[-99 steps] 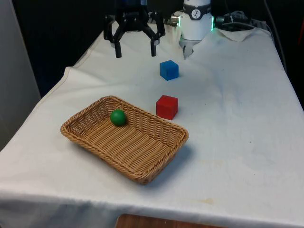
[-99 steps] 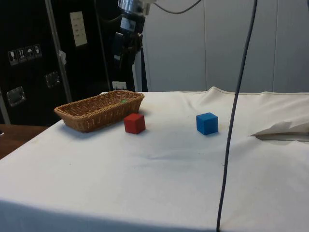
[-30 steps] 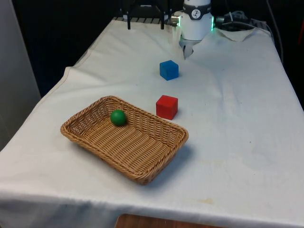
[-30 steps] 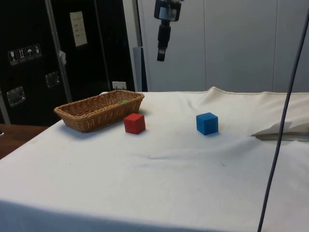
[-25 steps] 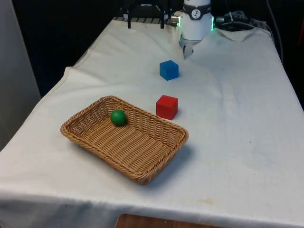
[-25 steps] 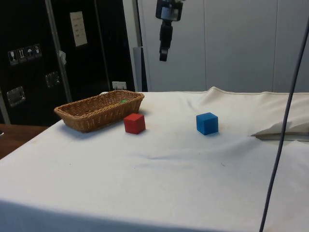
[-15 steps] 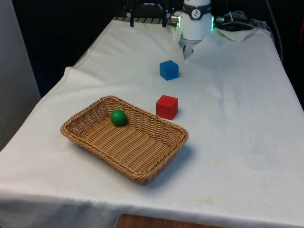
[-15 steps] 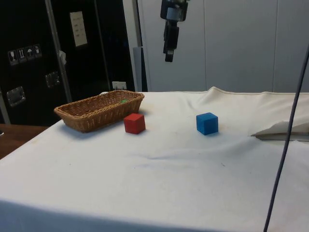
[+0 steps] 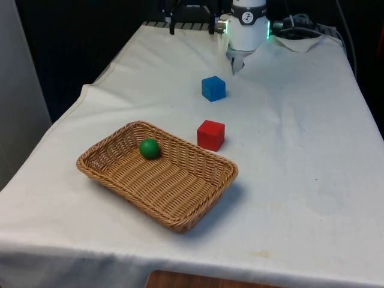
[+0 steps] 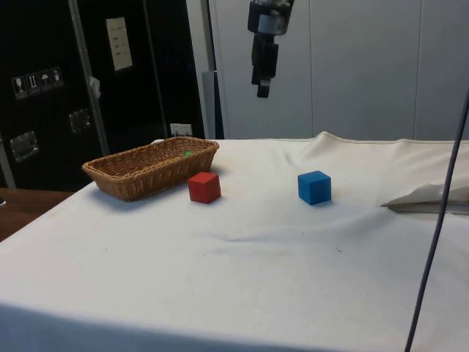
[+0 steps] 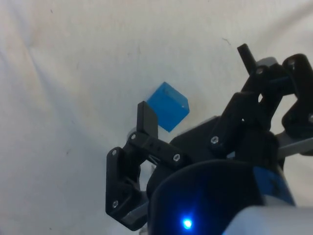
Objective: Place all non-red objects into the basket.
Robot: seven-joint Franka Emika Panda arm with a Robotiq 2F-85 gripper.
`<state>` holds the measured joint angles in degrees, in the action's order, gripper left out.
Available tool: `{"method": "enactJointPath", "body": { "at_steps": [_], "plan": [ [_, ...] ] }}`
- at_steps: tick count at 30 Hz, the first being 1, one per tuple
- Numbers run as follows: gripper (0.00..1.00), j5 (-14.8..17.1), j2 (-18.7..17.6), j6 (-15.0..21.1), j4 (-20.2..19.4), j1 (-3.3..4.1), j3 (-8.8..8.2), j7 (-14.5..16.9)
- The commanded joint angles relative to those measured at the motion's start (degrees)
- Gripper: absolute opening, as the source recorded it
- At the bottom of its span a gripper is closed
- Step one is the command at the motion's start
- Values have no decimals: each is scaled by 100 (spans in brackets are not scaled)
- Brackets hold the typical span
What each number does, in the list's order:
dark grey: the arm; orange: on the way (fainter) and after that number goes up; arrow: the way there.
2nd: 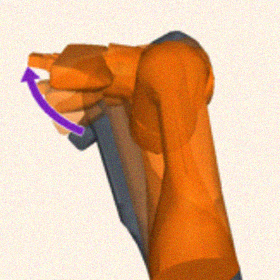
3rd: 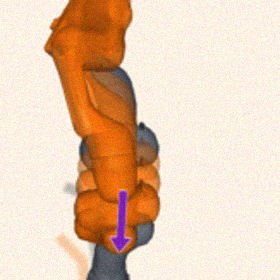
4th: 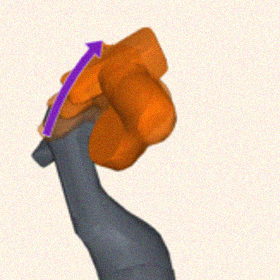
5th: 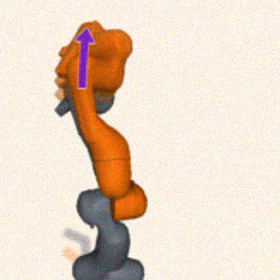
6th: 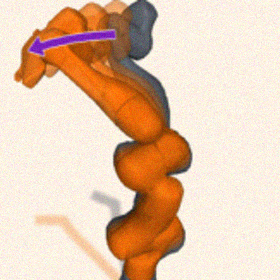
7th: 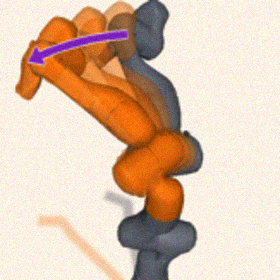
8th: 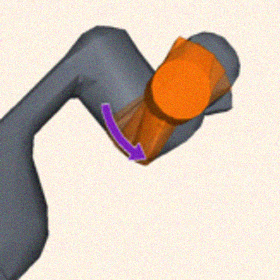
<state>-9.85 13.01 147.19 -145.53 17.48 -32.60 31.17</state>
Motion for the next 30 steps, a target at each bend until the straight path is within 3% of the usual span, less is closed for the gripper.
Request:
{"method": "enactJointPath", "body": {
  "at_steps": [1, 2, 10, 11, 12, 18, 19, 20, 21, 27, 29, 30],
  "plan": [
    [100, -69, 52, -23, -34, 0, 6, -23],
    [100, -338, 97, -69, -69, -86, 80, -183],
    [100, -1014, 539, -275, -372, -80, 92, -407],
    [100, -819, 498, -241, -327, 0, 23, -304],
    [100, -1014, 539, -275, -372, -80, 92, -407],
    [100, -1180, 716, -258, -653, -46, 17, -332],
    [100, -1180, 722, -252, -688, -46, 0, -304],
    [100, -1094, 716, -292, -693, 0, -29, -252],
    [100, -1157, 722, -223, -756, -29, -34, -229],
    [100, -1060, 710, -195, -951, 23, -143, 40],
    [100, -1083, 710, -241, -917, 0, -109, -23],
    [100, -1020, 710, -206, -997, 40, -166, 120]
  ]
}}
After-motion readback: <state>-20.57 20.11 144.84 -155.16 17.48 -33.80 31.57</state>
